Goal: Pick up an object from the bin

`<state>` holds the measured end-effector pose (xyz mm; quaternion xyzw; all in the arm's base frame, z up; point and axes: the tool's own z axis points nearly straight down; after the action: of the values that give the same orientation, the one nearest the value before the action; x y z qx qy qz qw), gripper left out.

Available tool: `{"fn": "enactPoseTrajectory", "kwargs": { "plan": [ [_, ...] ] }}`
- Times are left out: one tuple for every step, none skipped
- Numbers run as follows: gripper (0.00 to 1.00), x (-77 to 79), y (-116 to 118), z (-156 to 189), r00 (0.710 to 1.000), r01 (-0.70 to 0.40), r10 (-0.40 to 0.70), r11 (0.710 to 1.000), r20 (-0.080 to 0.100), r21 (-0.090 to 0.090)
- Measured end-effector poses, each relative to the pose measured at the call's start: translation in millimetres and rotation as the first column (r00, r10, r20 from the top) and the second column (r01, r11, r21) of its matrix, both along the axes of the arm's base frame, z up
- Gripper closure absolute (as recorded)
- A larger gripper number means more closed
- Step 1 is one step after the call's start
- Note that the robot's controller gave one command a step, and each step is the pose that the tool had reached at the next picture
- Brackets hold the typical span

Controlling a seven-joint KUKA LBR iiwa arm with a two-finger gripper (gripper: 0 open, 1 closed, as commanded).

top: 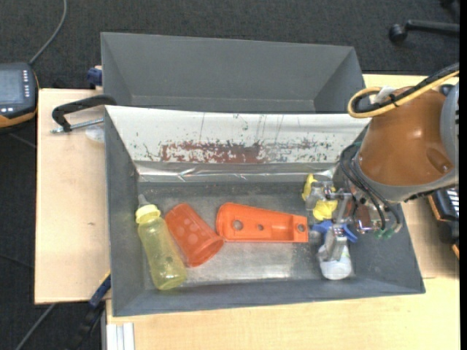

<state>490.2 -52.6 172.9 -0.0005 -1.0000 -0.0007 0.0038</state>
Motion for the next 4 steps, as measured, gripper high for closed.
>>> {"fn": "enactPoseTrajectory", "kwargs": {
  "plan": [
    [0.0, 1.5, 0, 4, 1.0, -0.001, 0.001, 1.0, 0.009, -0.001],
    [0.0, 19.5, 29, -41, 0.998, -0.059, 0.059, 0.998, 0.012, -0.001],
    [1.0, 45.1, 59, -88, 0.944, -0.329, 0.329, 0.944, 0.014, -0.001],
    [1.0, 45.1, 59, -88, 0.944, -0.329, 0.329, 0.944, 0.014, -0.001]
  ]
}}
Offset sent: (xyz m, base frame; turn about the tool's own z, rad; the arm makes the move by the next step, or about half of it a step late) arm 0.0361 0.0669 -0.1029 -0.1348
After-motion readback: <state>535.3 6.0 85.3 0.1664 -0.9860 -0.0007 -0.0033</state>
